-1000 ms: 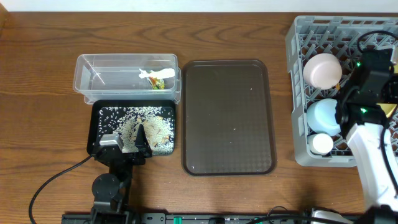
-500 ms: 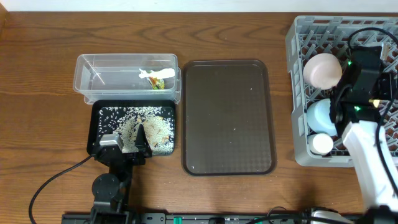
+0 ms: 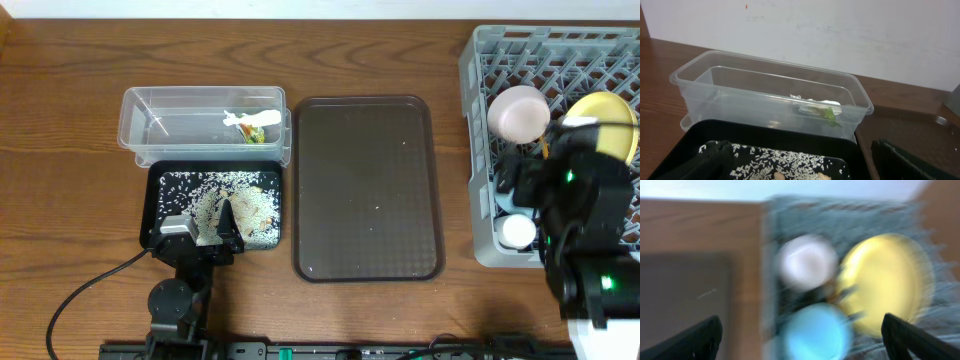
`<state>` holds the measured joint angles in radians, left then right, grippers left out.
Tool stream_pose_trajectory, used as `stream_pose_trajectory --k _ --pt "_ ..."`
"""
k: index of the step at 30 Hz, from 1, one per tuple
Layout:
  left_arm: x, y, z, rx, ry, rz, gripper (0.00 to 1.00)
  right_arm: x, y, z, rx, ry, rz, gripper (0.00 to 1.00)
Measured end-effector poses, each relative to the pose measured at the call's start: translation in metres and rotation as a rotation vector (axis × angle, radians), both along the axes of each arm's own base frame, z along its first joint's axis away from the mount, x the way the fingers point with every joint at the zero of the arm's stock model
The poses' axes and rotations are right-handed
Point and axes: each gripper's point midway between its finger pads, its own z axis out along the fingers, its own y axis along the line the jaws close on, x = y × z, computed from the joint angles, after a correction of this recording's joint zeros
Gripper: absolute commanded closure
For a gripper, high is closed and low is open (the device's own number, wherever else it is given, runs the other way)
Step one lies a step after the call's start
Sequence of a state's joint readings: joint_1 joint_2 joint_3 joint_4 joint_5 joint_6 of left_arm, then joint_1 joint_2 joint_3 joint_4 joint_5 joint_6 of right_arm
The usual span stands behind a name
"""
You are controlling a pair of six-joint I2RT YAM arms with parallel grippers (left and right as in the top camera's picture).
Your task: Sort waste into correct bins and load items into the dishwasher rack
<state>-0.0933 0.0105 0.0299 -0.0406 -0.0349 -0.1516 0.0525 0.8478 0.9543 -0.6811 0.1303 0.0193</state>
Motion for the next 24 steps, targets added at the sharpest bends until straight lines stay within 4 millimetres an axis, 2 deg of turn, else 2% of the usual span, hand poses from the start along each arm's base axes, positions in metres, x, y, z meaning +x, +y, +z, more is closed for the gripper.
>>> stream_pose_trajectory --k 2,5,7,12,17,24 --pt "0.0 0.0 0.0 0.0 0.0 0.0 0.1 -0.02 0.03 0.001 0.109 0.01 0.113 0.01" --pt "0.0 0.0 0.0 0.0 0.0 0.0 0.1 -0.044 0.061 0.01 0.225 -0.001 0.24 0.01" --pt "0.0 0.0 0.0 0.0 0.0 0.0 0.1 -0.06 0.079 0.017 0.288 -0.01 0.323 0.01" --pt "0.0 0.0 0.0 0.0 0.0 0.0 0.1 -0.082 0.109 0.028 0.41 -0.005 0.489 0.01" --pt "0.0 0.0 0.0 0.0 0.0 0.0 0.1 -0.093 0.12 0.024 0.459 0.044 0.542 0.01" --pt "0.0 0.0 0.0 0.0 0.0 0.0 0.1 -0.091 0.107 0.013 0.42 0.07 0.463 0.01"
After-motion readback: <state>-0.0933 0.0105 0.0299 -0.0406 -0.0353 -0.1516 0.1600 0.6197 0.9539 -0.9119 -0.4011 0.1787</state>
